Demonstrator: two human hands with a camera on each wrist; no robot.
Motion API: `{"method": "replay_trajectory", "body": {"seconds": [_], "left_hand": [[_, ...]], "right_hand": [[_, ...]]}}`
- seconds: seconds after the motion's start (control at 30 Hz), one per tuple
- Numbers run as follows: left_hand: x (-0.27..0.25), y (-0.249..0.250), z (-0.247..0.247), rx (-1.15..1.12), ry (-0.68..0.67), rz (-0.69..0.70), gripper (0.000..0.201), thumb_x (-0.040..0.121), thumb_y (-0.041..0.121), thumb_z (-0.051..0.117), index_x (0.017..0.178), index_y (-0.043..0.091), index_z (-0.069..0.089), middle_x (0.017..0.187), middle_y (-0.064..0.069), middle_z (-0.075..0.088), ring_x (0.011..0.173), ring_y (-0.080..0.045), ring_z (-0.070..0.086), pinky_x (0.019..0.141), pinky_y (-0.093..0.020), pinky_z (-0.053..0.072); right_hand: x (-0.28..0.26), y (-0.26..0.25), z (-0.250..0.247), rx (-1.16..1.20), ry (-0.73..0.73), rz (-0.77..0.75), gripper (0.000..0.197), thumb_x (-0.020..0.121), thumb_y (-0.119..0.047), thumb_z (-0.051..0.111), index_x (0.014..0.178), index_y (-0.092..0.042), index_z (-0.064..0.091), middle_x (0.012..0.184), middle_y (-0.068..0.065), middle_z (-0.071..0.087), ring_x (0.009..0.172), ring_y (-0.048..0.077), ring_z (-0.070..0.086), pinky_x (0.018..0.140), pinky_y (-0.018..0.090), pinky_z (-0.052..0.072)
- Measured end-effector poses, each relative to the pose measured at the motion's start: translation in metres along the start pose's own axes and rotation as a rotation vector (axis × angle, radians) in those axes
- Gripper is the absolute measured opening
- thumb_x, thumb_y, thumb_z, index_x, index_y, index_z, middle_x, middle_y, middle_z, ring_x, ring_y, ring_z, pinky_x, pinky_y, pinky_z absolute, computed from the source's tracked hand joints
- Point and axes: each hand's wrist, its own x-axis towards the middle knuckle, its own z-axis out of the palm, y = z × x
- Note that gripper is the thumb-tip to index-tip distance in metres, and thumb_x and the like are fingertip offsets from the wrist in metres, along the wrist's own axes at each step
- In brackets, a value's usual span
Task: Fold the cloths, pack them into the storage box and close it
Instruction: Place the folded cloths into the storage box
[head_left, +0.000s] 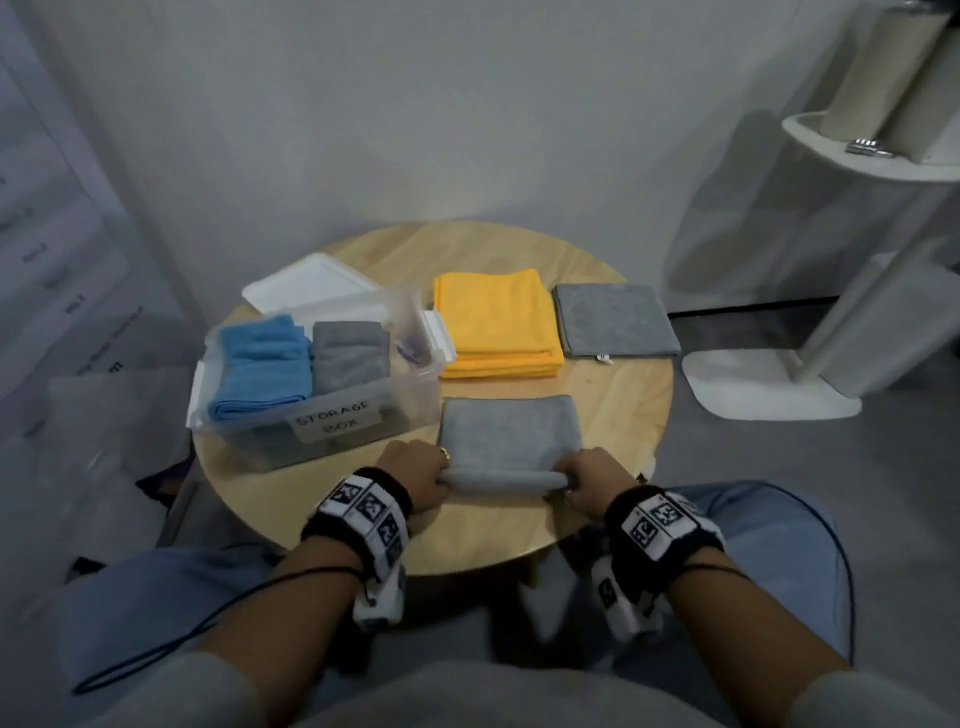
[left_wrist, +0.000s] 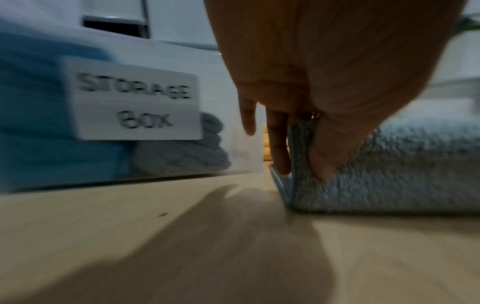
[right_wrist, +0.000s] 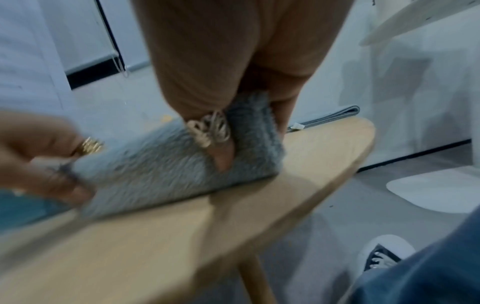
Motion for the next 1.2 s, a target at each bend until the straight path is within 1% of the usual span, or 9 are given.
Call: {"method": "replay_trajectory", "body": {"seconds": [0.1, 0.2, 0.3, 0.33, 0.43, 0.6, 0.77, 0.97, 1.2], "left_hand": [[-0.024, -0.021, 0.013, -0.570, 0.070, -0.086, 0.043, 0.066, 0.051, 0.060, 0.081, 0.011, 0.063, 0.080, -0.005, 0.062, 0.079, -0.020, 0.061, 0.068, -0.027, 0.042], [-0.036, -0.024, 0.025, -1.108, 0.139, -0.037, 0.039, 0.068, 0.026, 0.081, 0.100, 0.012, 0.063, 0.096, -0.001, 0.068, 0.091, -0.013, 0.065, 0.082, -0.030, 0.054], [-0.029, -0.010, 0.031, -1.380, 0.267, -0.081, 0.040, 0.073, 0.012, 0.075, 0.107, 0.011, 0.055, 0.102, -0.004, 0.067, 0.091, -0.006, 0.067, 0.079, -0.025, 0.056], [-0.023, -0.005, 0.034, -1.425, 0.341, -0.119, 0.040, 0.073, 0.017, 0.073, 0.108, 0.013, 0.055, 0.103, -0.006, 0.067, 0.094, -0.008, 0.067, 0.082, -0.029, 0.056], [-0.006, 0.011, 0.039, -1.311, 0.421, -0.242, 0.043, 0.087, 0.019, 0.059, 0.128, 0.014, 0.050, 0.121, -0.011, 0.061, 0.114, -0.024, 0.057, 0.100, -0.047, 0.045], [0.014, 0.023, 0.031, -0.997, 0.302, -0.365, 0.039, 0.098, 0.009, 0.039, 0.136, 0.014, 0.039, 0.128, -0.018, 0.054, 0.116, -0.030, 0.053, 0.095, -0.034, 0.041], [0.014, 0.022, 0.039, -0.820, 0.212, -0.399, 0.035, 0.100, 0.012, 0.037, 0.134, 0.004, 0.036, 0.124, -0.021, 0.055, 0.114, -0.033, 0.054, 0.093, -0.037, 0.044], [0.002, 0.024, 0.052, -0.993, 0.413, -0.396, 0.044, 0.096, 0.007, 0.040, 0.136, 0.015, 0.026, 0.113, -0.019, 0.058, 0.101, -0.031, 0.059, 0.083, -0.035, 0.045], [0.001, 0.026, 0.063, -0.887, 0.448, -0.518, 0.058, 0.087, 0.009, 0.058, 0.137, 0.016, 0.031, 0.121, -0.012, 0.058, 0.114, -0.029, 0.054, 0.099, -0.044, 0.043]], "right_hand": [[-0.005, 0.001, 0.004, 0.234, 0.044, -0.060, 0.013, 0.085, -0.018, 0.062, 0.080, -0.007, 0.068, 0.078, 0.010, 0.063, 0.080, 0.022, 0.058, 0.066, 0.026, 0.036], [-0.003, 0.004, 0.007, 0.650, 0.116, 0.010, 0.028, 0.082, -0.012, 0.069, 0.058, -0.019, 0.057, 0.059, -0.005, 0.056, 0.069, 0.014, 0.052, 0.060, 0.024, 0.039], [0.003, 0.007, 0.010, 0.942, 0.171, 0.222, 0.011, 0.082, -0.016, 0.070, 0.087, -0.009, 0.064, 0.084, 0.006, 0.064, 0.086, 0.023, 0.058, 0.067, 0.027, 0.049], [0.006, 0.011, 0.012, 0.961, 0.143, 0.307, 0.025, 0.083, -0.020, 0.070, 0.101, -0.004, 0.063, 0.096, 0.011, 0.064, 0.094, 0.027, 0.059, 0.076, 0.034, 0.052], [0.010, 0.015, 0.016, 0.956, 0.059, 0.426, 0.042, 0.091, -0.024, 0.060, 0.123, 0.003, 0.054, 0.120, 0.021, 0.059, 0.110, 0.037, 0.055, 0.092, 0.042, 0.048], [0.012, 0.010, 0.021, 0.747, 0.088, 0.514, 0.043, 0.100, -0.024, 0.039, 0.130, 0.006, 0.045, 0.132, 0.025, 0.050, 0.120, 0.040, 0.047, 0.098, 0.041, 0.040], [0.012, 0.002, 0.031, 0.559, 0.196, 0.511, 0.035, 0.099, -0.021, 0.039, 0.122, 0.005, 0.045, 0.125, 0.026, 0.053, 0.119, 0.037, 0.049, 0.092, 0.036, 0.038], [0.013, -0.010, 0.029, 0.523, 0.260, 0.486, 0.030, 0.098, -0.017, 0.040, 0.120, 0.004, 0.042, 0.120, 0.025, 0.055, 0.115, 0.038, 0.051, 0.084, 0.035, 0.038], [0.015, -0.011, 0.033, 0.552, 0.269, 0.453, 0.028, 0.094, -0.014, 0.045, 0.117, -0.001, 0.037, 0.114, 0.026, 0.056, 0.107, 0.038, 0.054, 0.076, 0.033, 0.036]]}}
